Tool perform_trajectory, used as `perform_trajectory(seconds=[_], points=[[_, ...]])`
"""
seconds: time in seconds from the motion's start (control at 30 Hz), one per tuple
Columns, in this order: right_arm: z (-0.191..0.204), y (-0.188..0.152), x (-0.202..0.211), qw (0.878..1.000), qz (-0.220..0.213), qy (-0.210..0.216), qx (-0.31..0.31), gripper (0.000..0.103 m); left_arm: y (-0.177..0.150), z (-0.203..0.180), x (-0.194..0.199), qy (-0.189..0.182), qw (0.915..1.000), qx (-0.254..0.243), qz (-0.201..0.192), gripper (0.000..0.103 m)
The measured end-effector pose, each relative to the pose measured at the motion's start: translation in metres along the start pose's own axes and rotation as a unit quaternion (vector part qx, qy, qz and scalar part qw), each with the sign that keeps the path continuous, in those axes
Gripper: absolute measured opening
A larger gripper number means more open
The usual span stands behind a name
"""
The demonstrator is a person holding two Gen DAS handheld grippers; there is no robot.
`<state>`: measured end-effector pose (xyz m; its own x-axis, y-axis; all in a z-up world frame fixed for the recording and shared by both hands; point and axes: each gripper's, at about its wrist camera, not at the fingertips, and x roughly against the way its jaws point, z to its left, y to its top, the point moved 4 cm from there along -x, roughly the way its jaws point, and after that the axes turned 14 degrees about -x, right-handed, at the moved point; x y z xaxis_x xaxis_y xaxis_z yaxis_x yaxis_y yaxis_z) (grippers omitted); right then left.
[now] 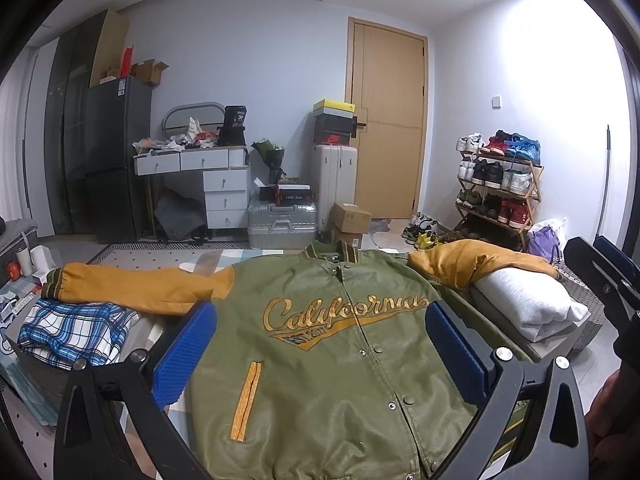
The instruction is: Fold large clothes
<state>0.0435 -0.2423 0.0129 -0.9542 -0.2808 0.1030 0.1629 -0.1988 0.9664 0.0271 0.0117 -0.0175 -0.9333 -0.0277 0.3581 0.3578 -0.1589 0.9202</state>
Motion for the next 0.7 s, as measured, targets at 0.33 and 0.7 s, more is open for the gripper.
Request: perform_trajectory(seconds=[0.33,0.7], points=[[-0.006,-0.002,-0.005,1.000,0.012,-0.001,-0.005,0.103,-0.006,-0.005,-0.008,0.000,1.0000,-0.004,0.009,0.102],[-0.090,0.016,-0.064,0.994,0.068,-0.015,-0.078,0.103,-0.020,-0.003,-0.067,-0.017,0.9982,-0.004,0.058,0.102]])
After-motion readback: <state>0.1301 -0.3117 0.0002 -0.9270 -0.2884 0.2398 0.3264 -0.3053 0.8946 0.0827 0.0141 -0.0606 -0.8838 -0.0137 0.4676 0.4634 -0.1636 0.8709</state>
